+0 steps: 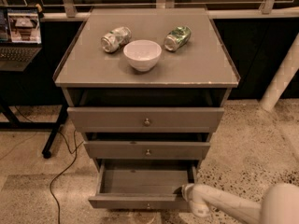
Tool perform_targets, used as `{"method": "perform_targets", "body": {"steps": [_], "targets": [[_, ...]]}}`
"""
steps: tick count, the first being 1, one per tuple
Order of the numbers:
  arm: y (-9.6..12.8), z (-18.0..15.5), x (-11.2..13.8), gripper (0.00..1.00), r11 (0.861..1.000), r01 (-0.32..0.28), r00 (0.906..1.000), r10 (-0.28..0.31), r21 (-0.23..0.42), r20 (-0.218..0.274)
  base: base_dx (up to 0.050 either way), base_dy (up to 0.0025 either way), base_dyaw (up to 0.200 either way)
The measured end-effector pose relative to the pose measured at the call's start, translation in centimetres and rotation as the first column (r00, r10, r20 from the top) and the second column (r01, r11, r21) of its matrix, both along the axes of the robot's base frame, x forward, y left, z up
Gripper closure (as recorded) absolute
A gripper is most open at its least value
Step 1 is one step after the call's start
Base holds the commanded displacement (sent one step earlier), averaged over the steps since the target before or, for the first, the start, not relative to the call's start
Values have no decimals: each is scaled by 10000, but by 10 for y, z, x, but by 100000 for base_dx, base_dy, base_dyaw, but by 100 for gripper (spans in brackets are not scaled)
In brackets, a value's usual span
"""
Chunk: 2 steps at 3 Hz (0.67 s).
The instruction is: Open bottom drawer
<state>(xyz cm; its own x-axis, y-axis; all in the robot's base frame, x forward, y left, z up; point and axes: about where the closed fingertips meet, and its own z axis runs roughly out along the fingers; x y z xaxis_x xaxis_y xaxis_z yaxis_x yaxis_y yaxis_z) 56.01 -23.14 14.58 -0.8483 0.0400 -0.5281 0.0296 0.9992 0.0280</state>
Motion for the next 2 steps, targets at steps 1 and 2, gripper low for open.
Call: {"method": "perform_targets", "body": {"steps": [1, 2], "targets": [[-9, 21, -31, 100, 9999, -17, 9985, 12, 106, 541, 0, 0, 0], [-17, 34, -56, 100, 9999, -20, 9969, 7, 166, 791, 0, 0, 0]]}}
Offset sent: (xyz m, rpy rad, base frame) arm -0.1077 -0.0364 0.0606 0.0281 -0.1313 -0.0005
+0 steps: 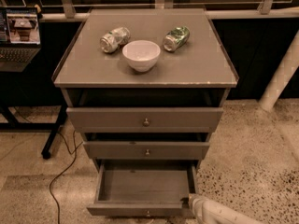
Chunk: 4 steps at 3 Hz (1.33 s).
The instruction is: Open bottom drawer
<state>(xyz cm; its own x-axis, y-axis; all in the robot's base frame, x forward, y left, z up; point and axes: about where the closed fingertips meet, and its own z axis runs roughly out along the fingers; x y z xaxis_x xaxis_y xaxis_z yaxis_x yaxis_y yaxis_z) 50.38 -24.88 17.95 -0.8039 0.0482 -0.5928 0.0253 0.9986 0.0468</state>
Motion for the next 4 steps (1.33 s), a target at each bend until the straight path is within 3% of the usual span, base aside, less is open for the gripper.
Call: {"method": "perform_targets", "body": {"steps": [1, 3, 4], "targets": [[-6, 8, -21, 100, 9999, -158, 9998, 157, 68, 97, 0, 0, 0], [-5, 10, -21, 58, 9997, -184, 9996, 181, 149, 217, 0, 0, 0], [2, 31, -17, 34, 9988, -434, 9959, 415, 217, 807, 0, 0, 0]]}}
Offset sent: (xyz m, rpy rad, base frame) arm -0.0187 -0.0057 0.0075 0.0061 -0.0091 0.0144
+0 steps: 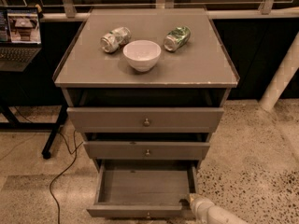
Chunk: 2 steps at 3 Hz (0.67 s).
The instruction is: Open bottom drawer
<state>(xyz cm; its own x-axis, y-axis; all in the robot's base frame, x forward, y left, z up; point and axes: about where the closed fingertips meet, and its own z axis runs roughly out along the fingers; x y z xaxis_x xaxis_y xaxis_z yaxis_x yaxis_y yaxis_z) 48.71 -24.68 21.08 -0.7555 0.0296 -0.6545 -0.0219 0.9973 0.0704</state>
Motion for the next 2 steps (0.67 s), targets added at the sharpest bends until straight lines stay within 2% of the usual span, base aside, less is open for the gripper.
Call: {"method": "perform_targets", "body": {"steps": [1, 2], "targets": [[0, 1, 1, 11, 10000, -8, 10000, 8, -16, 39, 0, 0, 0], [0, 1, 1, 0, 10000, -8, 10000, 8, -16, 39, 0, 0, 0]]}}
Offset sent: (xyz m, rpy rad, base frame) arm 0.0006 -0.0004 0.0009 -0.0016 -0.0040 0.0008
